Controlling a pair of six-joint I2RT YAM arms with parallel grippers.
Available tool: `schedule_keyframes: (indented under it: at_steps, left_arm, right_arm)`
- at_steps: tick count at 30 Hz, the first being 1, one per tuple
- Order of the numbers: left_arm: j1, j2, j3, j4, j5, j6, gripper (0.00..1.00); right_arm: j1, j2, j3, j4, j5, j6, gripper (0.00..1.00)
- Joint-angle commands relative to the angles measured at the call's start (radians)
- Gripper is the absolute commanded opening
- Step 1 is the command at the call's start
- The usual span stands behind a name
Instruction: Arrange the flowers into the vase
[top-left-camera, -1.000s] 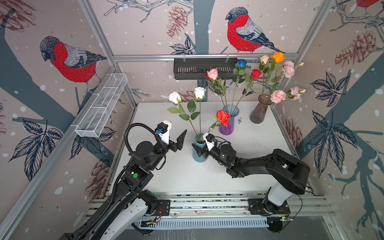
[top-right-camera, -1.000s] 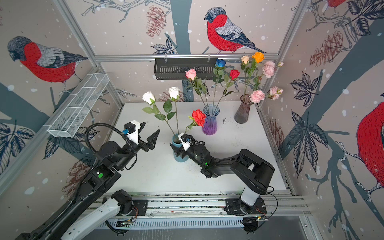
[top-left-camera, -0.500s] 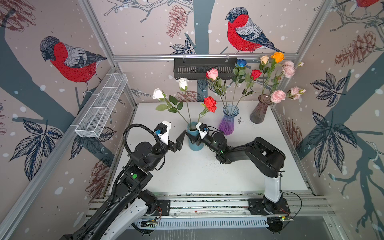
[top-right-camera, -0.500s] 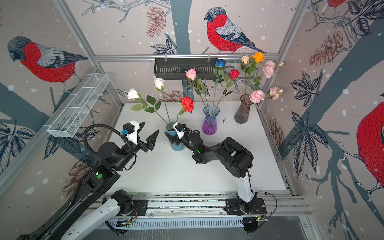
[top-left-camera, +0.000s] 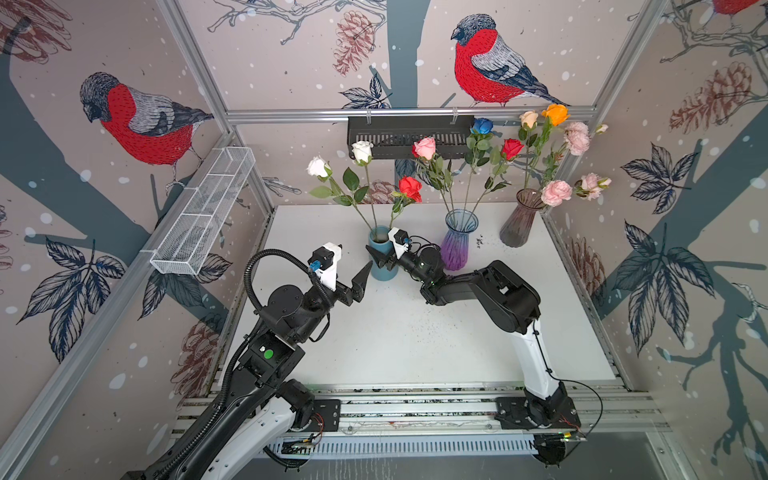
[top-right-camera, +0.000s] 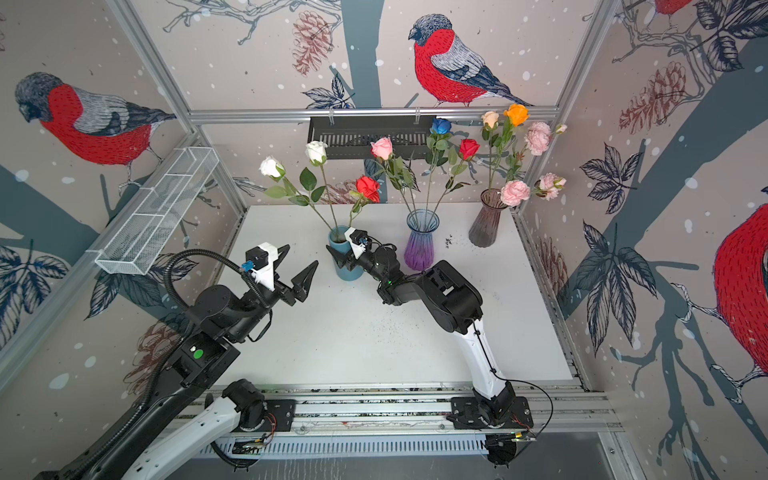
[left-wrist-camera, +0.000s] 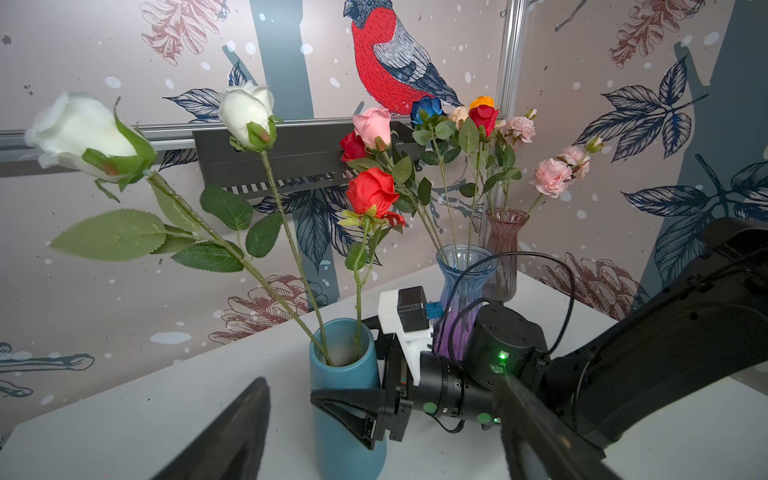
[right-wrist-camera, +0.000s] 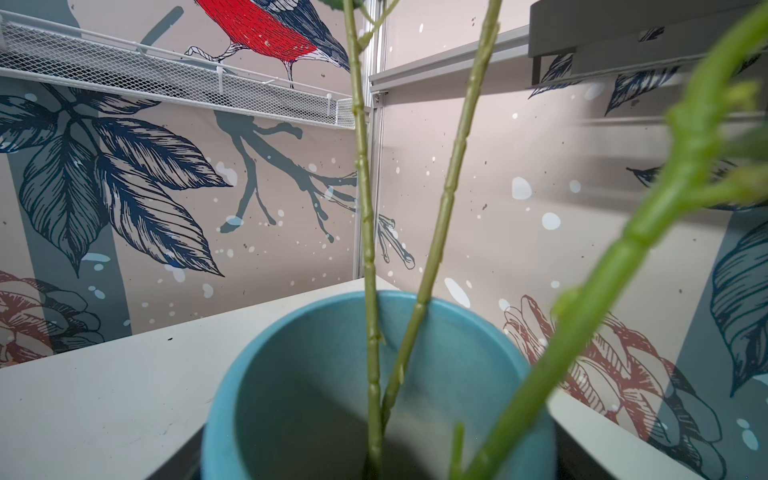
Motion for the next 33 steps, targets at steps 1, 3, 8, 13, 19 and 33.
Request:
schedule_keyframes:
  at_steps: [1, 3, 8, 13, 19, 33]
  left_arm:
    - [0.002, 0.008, 0.007, 0.038, 0.013, 0.005, 0.85]
    - [0.002, 0.002, 0.004, 0.038, 0.010, 0.003, 0.85]
    - [0.002, -0.005, -0.001, 0.042, 0.002, 0.003, 0.85]
    - [0.002, -0.001, 0.000, 0.038, -0.004, 0.010, 0.85]
    - [0.002, -0.004, 0.000, 0.034, -0.008, 0.012, 0.85]
    - [0.007, -0.008, 0.008, 0.027, 0.002, 0.009, 0.85]
  right_arm:
    - [-0.004, 0.042, 0.064, 0.080, -0.025, 0.010, 0.27]
    - [-0.004, 0.074, 0.113, 0.080, -0.022, 0.003, 0.27]
    - [-0.007, 0.149, 0.232, 0.080, -0.004, -0.006, 0.26]
    - [-0.010, 0.204, 0.341, 0.029, -0.009, -0.007, 0.26]
    - [-0.013, 0.229, 0.391, -0.024, -0.013, -0.007, 0.26]
    - [-0.015, 0.145, 0.368, -0.175, -0.019, -0.018, 0.30]
